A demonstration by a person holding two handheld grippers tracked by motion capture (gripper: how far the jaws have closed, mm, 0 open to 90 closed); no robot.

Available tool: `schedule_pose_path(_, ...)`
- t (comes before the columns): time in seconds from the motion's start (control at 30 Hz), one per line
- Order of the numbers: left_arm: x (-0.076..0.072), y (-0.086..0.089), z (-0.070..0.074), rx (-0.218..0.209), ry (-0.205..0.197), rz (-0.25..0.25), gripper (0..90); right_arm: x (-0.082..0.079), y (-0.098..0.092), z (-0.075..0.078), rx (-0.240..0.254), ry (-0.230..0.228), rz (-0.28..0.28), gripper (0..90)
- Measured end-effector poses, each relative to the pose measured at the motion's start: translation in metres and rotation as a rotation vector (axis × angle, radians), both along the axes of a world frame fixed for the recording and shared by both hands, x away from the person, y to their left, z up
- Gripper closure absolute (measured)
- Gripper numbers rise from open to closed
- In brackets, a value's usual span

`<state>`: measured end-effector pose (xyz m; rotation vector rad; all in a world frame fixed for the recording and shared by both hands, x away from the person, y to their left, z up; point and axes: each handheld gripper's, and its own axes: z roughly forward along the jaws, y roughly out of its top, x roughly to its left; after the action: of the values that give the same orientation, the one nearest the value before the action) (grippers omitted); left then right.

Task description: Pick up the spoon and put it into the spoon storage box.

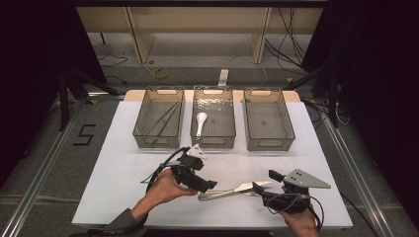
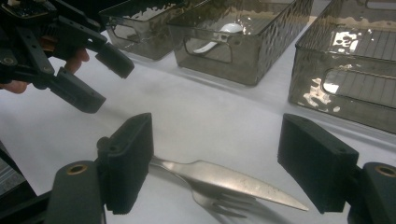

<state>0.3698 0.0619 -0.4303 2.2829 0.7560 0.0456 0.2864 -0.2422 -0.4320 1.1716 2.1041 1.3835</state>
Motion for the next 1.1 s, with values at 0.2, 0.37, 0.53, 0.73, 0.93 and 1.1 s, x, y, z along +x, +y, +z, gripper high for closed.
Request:
schedule_pose_path(0.2,-0.004,-0.002,-0.003,0.032,-0.003,-0.026,18.1,0.000,0.000,0.000,0.005,-0.003,0.001,26.6)
schedule_pose_path(0.37,-0.006,-0.003,-0.005,0.047,-0.003,-0.035,17.5,0.000,-0.001,0.000,0.007,-0.007,0.001,25.0)
schedule_pose_path(0.53,-0.009,-0.006,-0.007,0.066,-0.007,-0.054,17.3,-0.001,-0.001,0.001,0.009,-0.010,-0.002,24.5)
schedule_pose_path(0.73,-0.011,-0.007,-0.010,0.088,-0.006,-0.067,17.4,-0.001,0.000,0.000,0.004,-0.013,0.003,24.4)
schedule_pose_path(0.93,-0.013,-0.010,-0.012,0.115,-0.008,-0.080,17.6,0.000,0.001,0.000,0.004,-0.011,0.005,24.3)
schedule_pose_path(1.1,-0.017,-0.015,-0.016,0.130,-0.013,-0.094,17.9,0.000,0.002,0.000,0.004,-0.010,0.006,24.3)
